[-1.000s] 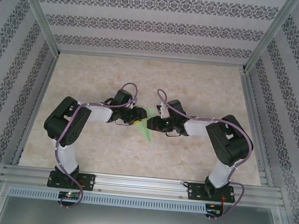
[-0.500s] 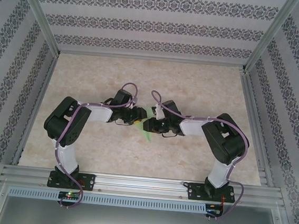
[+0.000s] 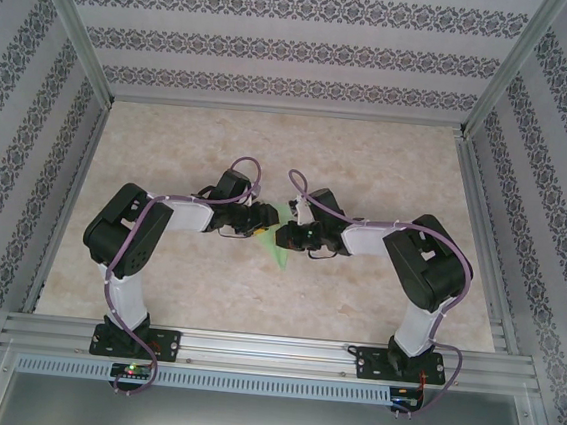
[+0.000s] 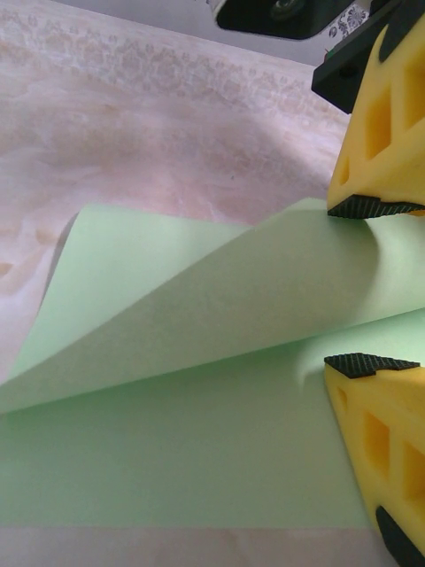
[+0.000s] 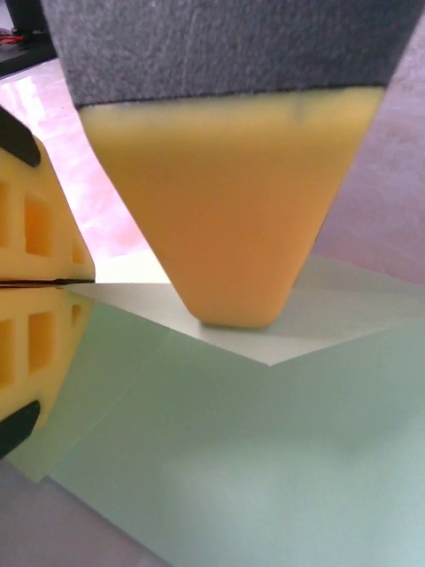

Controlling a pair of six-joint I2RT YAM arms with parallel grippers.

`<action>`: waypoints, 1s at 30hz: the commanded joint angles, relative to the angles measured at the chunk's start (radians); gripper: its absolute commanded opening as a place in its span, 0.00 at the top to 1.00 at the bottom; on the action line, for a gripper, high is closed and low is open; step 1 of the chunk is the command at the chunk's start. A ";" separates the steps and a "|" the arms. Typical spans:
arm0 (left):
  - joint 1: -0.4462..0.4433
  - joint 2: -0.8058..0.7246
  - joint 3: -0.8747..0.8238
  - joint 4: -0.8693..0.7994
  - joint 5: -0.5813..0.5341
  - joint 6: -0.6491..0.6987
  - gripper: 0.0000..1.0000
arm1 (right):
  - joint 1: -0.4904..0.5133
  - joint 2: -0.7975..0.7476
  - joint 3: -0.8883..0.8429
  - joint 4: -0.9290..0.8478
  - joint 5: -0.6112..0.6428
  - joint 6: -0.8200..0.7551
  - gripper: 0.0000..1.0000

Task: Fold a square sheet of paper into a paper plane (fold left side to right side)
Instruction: Fourth fold the wing at the center of the table.

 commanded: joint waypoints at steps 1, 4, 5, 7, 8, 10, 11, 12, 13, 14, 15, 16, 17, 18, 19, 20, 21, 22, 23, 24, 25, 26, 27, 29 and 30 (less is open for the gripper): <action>-0.012 0.033 -0.006 -0.053 -0.049 0.005 0.52 | -0.013 -0.022 -0.012 -0.006 -0.019 -0.016 0.86; -0.012 0.035 -0.005 -0.054 -0.049 0.006 0.52 | -0.026 -0.063 -0.025 -0.009 -0.034 -0.019 0.78; -0.012 0.036 -0.004 -0.055 -0.049 0.005 0.52 | -0.037 -0.077 -0.031 -0.003 -0.047 -0.016 0.76; -0.012 0.036 -0.004 -0.055 -0.049 0.007 0.52 | -0.062 -0.099 -0.047 0.025 -0.080 0.001 0.72; -0.013 0.036 -0.003 -0.055 -0.050 0.007 0.52 | -0.077 -0.107 -0.055 0.039 -0.095 0.010 0.71; -0.012 0.036 -0.003 -0.055 -0.050 0.005 0.52 | -0.104 -0.117 -0.062 0.056 -0.115 0.025 0.70; -0.012 0.036 -0.004 -0.054 -0.050 0.005 0.53 | -0.117 -0.116 -0.062 0.064 -0.122 0.033 0.69; -0.012 0.036 -0.004 -0.053 -0.048 0.005 0.52 | -0.128 -0.110 -0.062 0.076 -0.127 0.044 0.69; -0.013 0.036 -0.004 -0.053 -0.049 0.004 0.52 | -0.136 -0.102 -0.062 0.089 -0.134 0.056 0.70; -0.012 0.036 -0.004 -0.051 -0.049 0.004 0.53 | -0.143 -0.090 -0.059 0.108 -0.140 0.074 0.70; -0.012 0.036 -0.003 -0.051 -0.048 0.005 0.53 | -0.146 -0.075 -0.056 0.131 -0.147 0.094 0.71; -0.012 0.036 -0.002 -0.051 -0.049 0.004 0.52 | -0.147 -0.060 -0.051 0.145 -0.151 0.110 0.72; -0.013 0.036 -0.004 -0.051 -0.050 0.003 0.53 | -0.147 -0.044 -0.041 0.160 -0.159 0.125 0.73; -0.013 0.037 -0.003 -0.051 -0.049 0.004 0.53 | -0.146 -0.026 -0.038 0.185 -0.169 0.144 0.73; -0.012 0.035 -0.002 -0.052 -0.049 0.004 0.53 | -0.144 -0.013 -0.034 0.205 -0.177 0.158 0.74; -0.012 0.035 -0.002 -0.052 -0.049 0.003 0.53 | -0.143 -0.001 -0.032 0.221 -0.185 0.173 0.74; -0.012 0.036 -0.002 -0.051 -0.048 0.003 0.53 | -0.139 0.012 -0.027 0.229 -0.188 0.179 0.74; -0.012 0.036 -0.001 -0.051 -0.048 0.004 0.53 | -0.137 0.019 -0.024 0.230 -0.187 0.179 0.74; -0.012 0.036 -0.001 -0.050 -0.048 0.004 0.53 | -0.134 0.026 -0.022 0.231 -0.187 0.182 0.74; -0.013 0.036 -0.001 -0.050 -0.048 0.004 0.53 | -0.132 0.034 -0.020 0.236 -0.186 0.184 0.74; -0.012 0.036 -0.001 -0.050 -0.048 0.004 0.53 | -0.131 0.040 -0.017 0.241 -0.189 0.190 0.74; -0.012 0.036 0.000 -0.050 -0.048 0.003 0.53 | -0.129 0.047 -0.013 0.250 -0.192 0.196 0.74; -0.013 0.036 -0.001 -0.050 -0.047 0.004 0.53 | -0.127 0.051 -0.011 0.254 -0.194 0.201 0.74; -0.012 0.038 -0.001 -0.050 -0.047 0.003 0.53 | -0.122 0.058 -0.004 0.256 -0.196 0.203 0.74; -0.014 0.038 -0.001 -0.050 -0.048 0.002 0.53 | -0.121 0.062 -0.002 0.256 -0.196 0.204 0.74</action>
